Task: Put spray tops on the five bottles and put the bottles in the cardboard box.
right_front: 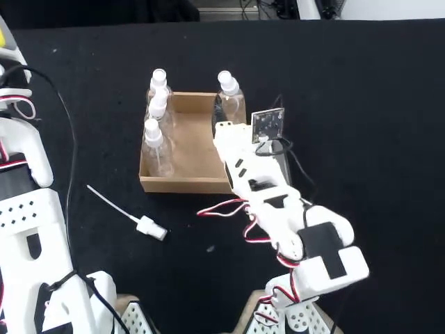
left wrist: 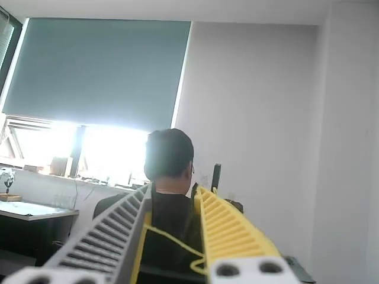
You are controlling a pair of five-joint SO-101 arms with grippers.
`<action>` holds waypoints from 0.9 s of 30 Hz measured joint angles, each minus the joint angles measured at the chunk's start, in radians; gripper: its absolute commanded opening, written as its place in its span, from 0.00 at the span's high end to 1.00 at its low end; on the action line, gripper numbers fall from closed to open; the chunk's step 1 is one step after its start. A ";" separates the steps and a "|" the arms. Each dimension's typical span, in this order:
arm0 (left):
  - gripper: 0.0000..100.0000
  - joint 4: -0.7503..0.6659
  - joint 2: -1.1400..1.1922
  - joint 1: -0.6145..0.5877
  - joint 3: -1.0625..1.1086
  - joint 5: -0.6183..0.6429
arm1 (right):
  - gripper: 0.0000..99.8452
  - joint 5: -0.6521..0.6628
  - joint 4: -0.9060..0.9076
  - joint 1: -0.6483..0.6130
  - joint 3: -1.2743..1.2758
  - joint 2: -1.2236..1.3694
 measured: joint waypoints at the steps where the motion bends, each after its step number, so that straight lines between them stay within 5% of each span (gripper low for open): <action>1: 0.97 0.000 0.000 0.000 0.000 0.000 | 0.53 0.000 0.000 0.000 0.011 -0.011; 11: 0.97 0.000 0.000 0.000 0.000 0.000 | 0.53 0.000 0.077 0.000 0.121 -0.184; 27: 0.97 0.000 0.000 0.000 0.000 0.000 | 0.53 -0.092 0.807 0.089 0.186 -0.689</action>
